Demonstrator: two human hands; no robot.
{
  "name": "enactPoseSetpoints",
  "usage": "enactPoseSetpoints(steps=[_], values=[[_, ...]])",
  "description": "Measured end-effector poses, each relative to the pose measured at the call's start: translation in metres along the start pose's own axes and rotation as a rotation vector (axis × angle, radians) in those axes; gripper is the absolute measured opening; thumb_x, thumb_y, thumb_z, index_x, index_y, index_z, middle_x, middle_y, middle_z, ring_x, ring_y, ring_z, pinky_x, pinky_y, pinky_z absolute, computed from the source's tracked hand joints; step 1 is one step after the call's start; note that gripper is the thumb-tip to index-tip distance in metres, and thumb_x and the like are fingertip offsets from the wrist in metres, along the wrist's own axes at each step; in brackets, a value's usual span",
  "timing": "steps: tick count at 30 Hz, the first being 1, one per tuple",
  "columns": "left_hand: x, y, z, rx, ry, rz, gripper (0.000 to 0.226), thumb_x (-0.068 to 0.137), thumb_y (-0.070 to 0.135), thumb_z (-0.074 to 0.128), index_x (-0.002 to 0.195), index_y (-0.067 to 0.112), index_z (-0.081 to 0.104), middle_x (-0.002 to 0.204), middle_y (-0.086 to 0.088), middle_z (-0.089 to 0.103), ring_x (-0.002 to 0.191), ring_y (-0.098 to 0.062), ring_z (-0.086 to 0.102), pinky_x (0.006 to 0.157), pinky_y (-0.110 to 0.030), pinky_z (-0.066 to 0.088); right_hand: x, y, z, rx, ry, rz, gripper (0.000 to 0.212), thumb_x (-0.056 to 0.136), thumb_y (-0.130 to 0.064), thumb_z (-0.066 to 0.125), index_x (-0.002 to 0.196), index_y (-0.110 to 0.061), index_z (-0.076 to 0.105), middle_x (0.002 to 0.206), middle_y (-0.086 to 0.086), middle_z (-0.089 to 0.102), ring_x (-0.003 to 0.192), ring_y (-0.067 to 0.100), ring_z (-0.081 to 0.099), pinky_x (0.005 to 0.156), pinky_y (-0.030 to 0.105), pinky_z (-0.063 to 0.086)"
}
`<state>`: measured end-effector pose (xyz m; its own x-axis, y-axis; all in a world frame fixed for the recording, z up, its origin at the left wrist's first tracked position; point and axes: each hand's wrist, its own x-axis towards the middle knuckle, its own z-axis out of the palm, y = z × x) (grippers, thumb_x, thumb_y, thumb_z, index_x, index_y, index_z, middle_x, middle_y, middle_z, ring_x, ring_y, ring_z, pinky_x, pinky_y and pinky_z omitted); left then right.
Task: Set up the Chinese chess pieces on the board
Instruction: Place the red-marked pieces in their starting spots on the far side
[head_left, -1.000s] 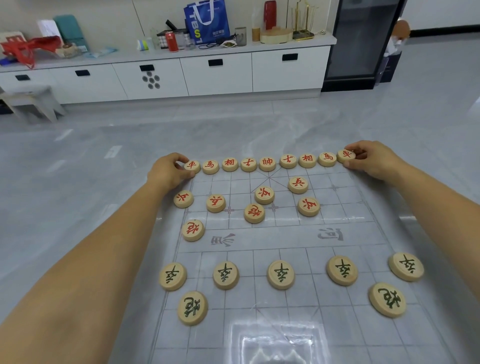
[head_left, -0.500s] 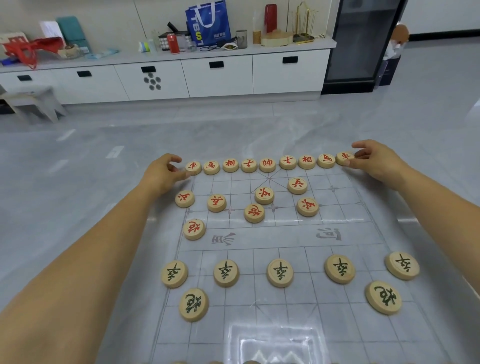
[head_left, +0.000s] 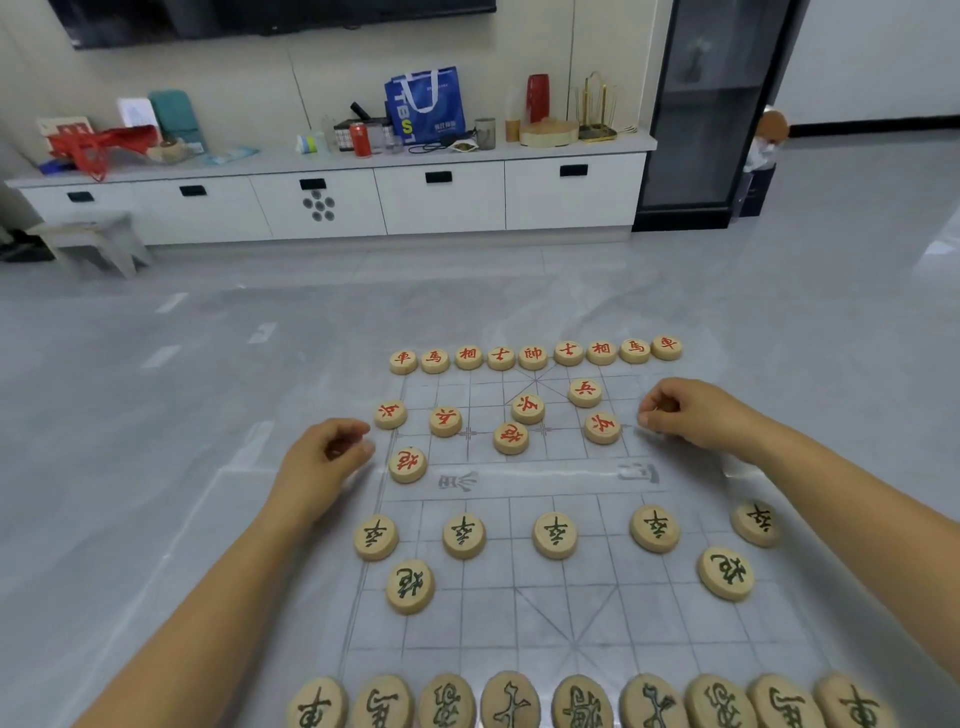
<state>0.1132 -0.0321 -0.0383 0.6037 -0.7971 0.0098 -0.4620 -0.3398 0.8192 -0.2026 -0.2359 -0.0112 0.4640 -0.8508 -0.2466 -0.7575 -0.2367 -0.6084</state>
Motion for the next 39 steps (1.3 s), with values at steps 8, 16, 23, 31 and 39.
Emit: enactPoseSetpoints(steps=[8,16,23,31,39], values=[[-0.011,-0.003,0.007,0.122,-0.053,0.111,0.043,0.073,0.029,0.075,0.112,0.019,0.062,0.113,0.000,0.053,0.108,-0.017,0.050,0.092,-0.028,0.040,-0.008,-0.017,0.020,0.030,0.056,-0.032,0.023,0.086,-0.029,0.062,0.105,-0.017,0.055,0.091,-0.001,0.056,0.078,0.014,0.052,0.061,0.022,0.039],[-0.011,-0.004,0.009,0.291,-0.049,0.175,0.051,0.068,0.037,0.078,0.116,0.026,0.063,0.124,-0.002,0.054,0.118,-0.020,0.043,0.099,-0.031,0.032,-0.007,-0.065,0.059,-0.182,0.016,-0.356,0.046,0.086,-0.030,0.060,0.130,-0.023,0.048,0.118,0.000,0.044,0.093,0.010,0.046,0.083,0.024,0.038],[-0.009,-0.006,0.011,0.340,-0.039,0.209,0.044,0.073,0.038,0.073,0.115,0.030,0.063,0.122,0.001,0.053,0.116,-0.017,0.043,0.097,-0.028,0.030,-0.003,-0.086,0.073,-0.300,-0.042,-0.407,0.049,0.090,-0.027,0.054,0.137,-0.024,0.042,0.126,0.003,0.039,0.105,0.016,0.047,0.090,0.023,0.037],[-0.007,-0.007,0.010,0.399,-0.088,0.221,0.042,0.079,0.038,0.068,0.119,0.037,0.058,0.127,0.003,0.051,0.119,-0.018,0.040,0.101,-0.032,0.030,-0.014,-0.080,0.069,-0.389,0.005,-0.364,0.039,0.082,-0.040,0.062,0.112,-0.018,0.054,0.113,0.001,0.043,0.096,0.018,0.049,0.081,0.032,0.046],[-0.003,0.014,0.019,0.502,-0.078,0.093,0.048,0.073,0.048,0.069,0.114,0.027,0.054,0.110,0.004,0.053,0.108,-0.020,0.047,0.093,-0.037,0.039,-0.017,-0.071,0.067,-0.350,-0.057,-0.365,0.043,0.081,-0.039,0.063,0.120,-0.024,0.051,0.115,-0.001,0.049,0.096,0.015,0.053,0.083,0.031,0.047]])
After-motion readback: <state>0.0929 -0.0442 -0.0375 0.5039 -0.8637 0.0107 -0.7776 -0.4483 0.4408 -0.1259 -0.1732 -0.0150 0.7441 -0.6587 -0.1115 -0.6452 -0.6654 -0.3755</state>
